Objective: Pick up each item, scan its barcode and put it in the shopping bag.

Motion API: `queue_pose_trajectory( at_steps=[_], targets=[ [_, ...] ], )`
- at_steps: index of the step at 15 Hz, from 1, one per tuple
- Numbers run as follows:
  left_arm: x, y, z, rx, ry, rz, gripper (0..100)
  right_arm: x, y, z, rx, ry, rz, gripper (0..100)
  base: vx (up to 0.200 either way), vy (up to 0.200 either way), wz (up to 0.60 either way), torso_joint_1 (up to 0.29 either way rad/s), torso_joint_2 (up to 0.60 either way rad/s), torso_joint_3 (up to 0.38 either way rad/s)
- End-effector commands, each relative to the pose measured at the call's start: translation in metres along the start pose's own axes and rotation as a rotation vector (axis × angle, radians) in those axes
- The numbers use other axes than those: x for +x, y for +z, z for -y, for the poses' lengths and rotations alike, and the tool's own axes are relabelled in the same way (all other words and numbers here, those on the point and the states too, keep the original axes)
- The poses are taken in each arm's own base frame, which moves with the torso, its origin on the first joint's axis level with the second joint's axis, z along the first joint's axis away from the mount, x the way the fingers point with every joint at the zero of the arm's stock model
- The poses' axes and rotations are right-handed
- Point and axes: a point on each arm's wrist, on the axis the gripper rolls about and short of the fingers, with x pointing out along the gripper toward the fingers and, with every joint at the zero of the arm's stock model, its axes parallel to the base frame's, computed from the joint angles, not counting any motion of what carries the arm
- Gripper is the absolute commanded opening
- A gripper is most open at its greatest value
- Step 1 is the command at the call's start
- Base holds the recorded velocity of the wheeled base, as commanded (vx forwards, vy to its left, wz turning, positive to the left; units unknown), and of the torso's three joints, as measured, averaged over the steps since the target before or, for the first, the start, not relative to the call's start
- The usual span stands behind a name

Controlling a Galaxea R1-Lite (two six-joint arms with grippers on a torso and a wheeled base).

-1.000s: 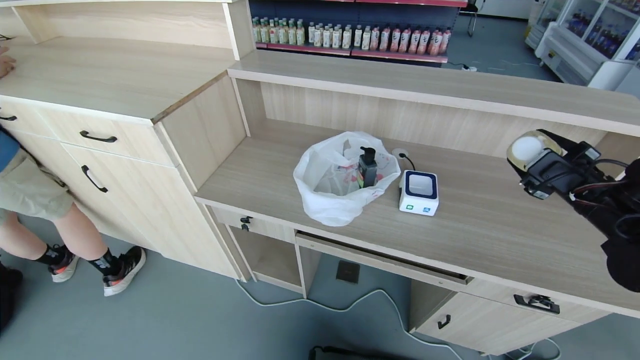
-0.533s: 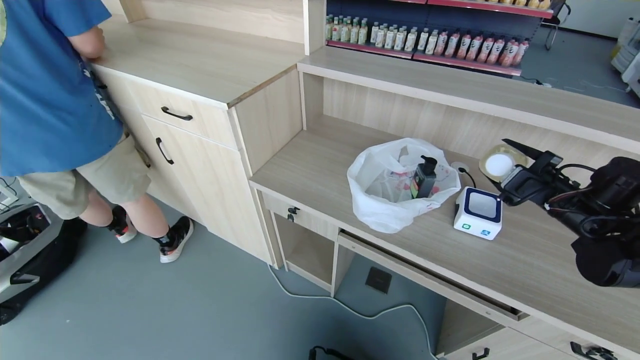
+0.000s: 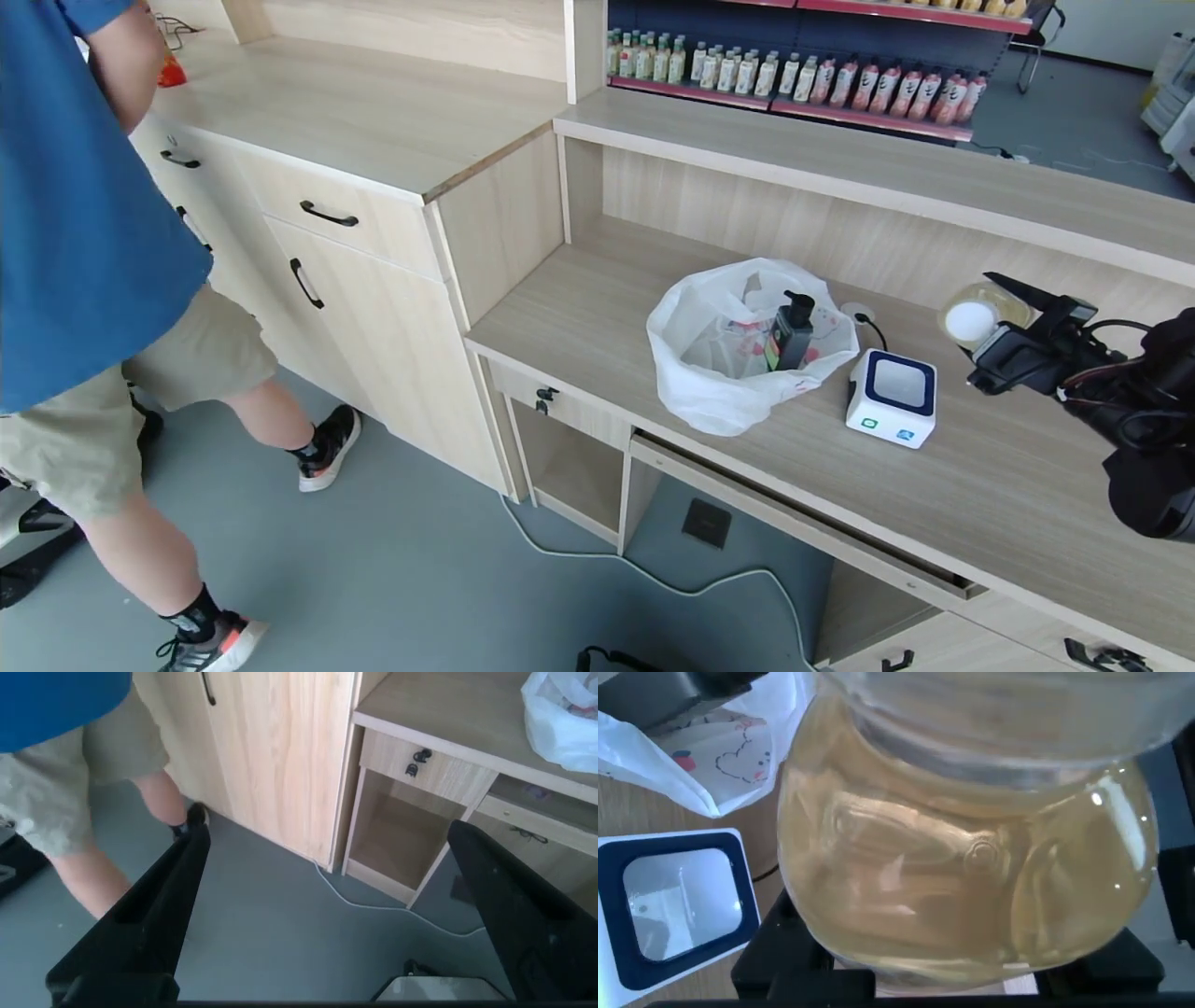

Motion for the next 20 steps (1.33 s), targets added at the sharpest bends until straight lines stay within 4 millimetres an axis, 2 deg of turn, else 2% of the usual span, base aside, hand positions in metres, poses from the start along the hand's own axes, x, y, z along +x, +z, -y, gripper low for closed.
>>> queue_pose_trajectory(
  at_steps=[1,3,10,17,20],
  targets=[
    [0.0,0.0,0.0,0.0,0.001,0.001,100,-0.004,-0.008,-0.005,0.006,0.017,-0.026,0,0.0,0.0,0.0,0.0,0.0,0.0],
    [0.0,0.0,0.0,0.001,0.001,0.001,100,-0.009,-0.01,-0.016,0.029,0.056,-0.031,0,0.0,0.0,0.0,0.0,0.0,0.0],
    [0.0,0.0,0.0,0.0,0.001,0.001,100,-0.016,-0.021,-0.036,0.002,0.125,-0.03,0,0.0,0.0,0.0,0.0,0.0,0.0],
    [0.0,0.0,0.0,0.0,0.001,0.001,100,-0.013,-0.028,-0.052,0.021,0.154,-0.039,0,0.0,0.0,0.0,0.0,0.0,0.0],
    [0.0,0.0,0.0,0.0,0.001,0.001,100,-0.004,-0.033,-0.054,0.02,0.139,-0.031,0,0.0,0.0,0.0,0.0,0.0,0.0]
  ],
)
